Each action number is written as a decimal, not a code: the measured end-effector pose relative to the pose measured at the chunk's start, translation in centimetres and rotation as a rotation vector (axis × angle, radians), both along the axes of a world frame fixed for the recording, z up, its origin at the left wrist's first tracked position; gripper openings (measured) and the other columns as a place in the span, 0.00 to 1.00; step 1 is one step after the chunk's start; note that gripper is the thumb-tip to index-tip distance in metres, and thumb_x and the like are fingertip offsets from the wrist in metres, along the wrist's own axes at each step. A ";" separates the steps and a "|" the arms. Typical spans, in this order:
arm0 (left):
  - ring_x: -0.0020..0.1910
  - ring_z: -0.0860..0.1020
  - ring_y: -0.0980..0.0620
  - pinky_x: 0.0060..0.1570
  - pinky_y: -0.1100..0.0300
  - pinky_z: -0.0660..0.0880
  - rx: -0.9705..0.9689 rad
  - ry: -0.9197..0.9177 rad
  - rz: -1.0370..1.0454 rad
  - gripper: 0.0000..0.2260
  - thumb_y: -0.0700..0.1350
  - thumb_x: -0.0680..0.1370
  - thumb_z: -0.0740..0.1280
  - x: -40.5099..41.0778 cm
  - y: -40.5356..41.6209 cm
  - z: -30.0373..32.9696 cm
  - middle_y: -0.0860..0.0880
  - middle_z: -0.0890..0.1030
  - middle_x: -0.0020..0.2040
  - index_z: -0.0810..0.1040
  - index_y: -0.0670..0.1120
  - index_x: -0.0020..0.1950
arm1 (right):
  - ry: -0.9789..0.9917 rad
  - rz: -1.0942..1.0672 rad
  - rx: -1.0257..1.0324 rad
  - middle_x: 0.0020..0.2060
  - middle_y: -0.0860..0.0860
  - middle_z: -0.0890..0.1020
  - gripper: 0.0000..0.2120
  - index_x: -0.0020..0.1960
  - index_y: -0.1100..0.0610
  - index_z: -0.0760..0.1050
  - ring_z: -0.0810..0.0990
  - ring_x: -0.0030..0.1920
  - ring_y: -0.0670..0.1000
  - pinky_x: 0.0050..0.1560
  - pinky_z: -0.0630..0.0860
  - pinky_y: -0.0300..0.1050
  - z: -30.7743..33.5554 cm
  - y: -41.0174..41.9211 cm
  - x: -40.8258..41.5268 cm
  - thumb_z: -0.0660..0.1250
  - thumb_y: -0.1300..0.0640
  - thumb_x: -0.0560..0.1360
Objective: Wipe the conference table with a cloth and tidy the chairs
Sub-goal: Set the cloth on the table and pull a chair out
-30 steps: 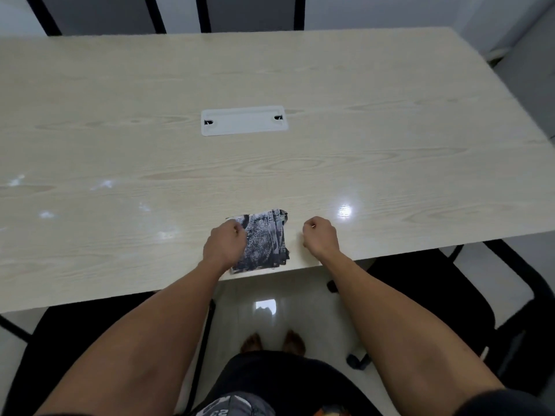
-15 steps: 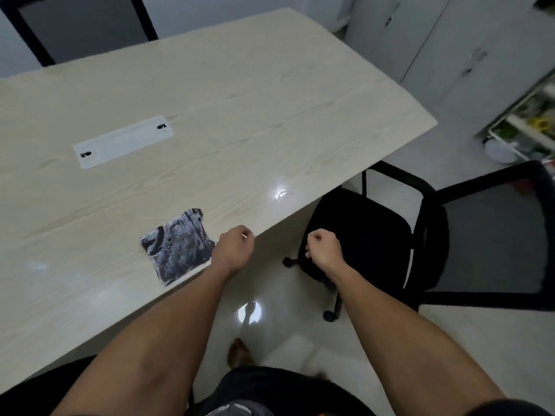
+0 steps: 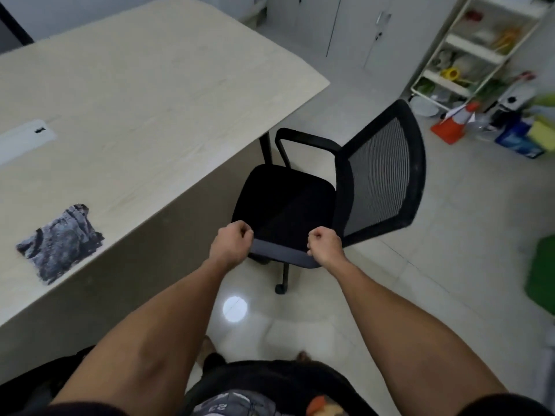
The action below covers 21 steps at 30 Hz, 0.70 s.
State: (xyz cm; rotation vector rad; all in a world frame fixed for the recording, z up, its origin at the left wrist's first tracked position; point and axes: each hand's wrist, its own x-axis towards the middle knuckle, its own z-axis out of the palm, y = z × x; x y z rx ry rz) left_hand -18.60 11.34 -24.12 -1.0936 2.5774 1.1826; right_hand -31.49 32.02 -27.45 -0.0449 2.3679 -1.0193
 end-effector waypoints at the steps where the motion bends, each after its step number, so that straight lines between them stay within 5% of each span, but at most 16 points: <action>1: 0.51 0.82 0.44 0.55 0.50 0.80 0.000 0.003 0.000 0.09 0.51 0.80 0.64 -0.5 1.4 -0.2 0.47 0.85 0.51 0.82 0.53 0.54 | -0.006 -0.008 0.001 0.40 0.52 0.85 0.12 0.44 0.50 0.80 0.86 0.41 0.56 0.51 0.85 0.59 -0.2 1.6 -0.5 0.60 0.56 0.81; 9: 0.51 0.82 0.47 0.56 0.49 0.80 0.003 -0.039 -0.042 0.10 0.52 0.82 0.63 -3.5 10.1 -0.9 0.50 0.83 0.51 0.81 0.51 0.58 | -0.070 -0.043 0.014 0.42 0.56 0.85 0.10 0.42 0.53 0.80 0.86 0.44 0.61 0.46 0.84 0.59 -2.0 11.1 -3.4 0.61 0.57 0.78; 14: 0.55 0.81 0.44 0.57 0.47 0.79 -0.058 -0.123 -0.189 0.15 0.49 0.82 0.62 -5.2 12.5 -2.7 0.46 0.82 0.59 0.78 0.49 0.67 | -0.124 -0.141 0.007 0.48 0.60 0.86 0.07 0.52 0.59 0.79 0.85 0.39 0.54 0.36 0.79 0.46 -1.9 13.1 -4.4 0.64 0.58 0.80; 18: 0.67 0.75 0.44 0.66 0.48 0.74 -0.099 -0.175 -0.316 0.22 0.48 0.82 0.65 -6.7 13.6 -5.8 0.45 0.73 0.70 0.71 0.47 0.76 | -0.181 -0.218 -0.071 0.46 0.52 0.82 0.26 0.75 0.58 0.67 0.85 0.46 0.54 0.46 0.83 0.51 -2.5 13.9 -5.8 0.69 0.56 0.80; 21: 0.72 0.71 0.45 0.70 0.49 0.72 -0.133 -0.223 -0.372 0.27 0.50 0.81 0.68 -7.8 14.2 -9.2 0.47 0.69 0.76 0.68 0.48 0.79 | -0.145 -0.195 -0.118 0.49 0.43 0.79 0.32 0.76 0.55 0.65 0.84 0.54 0.52 0.57 0.84 0.56 -3.6 13.8 -7.1 0.74 0.53 0.77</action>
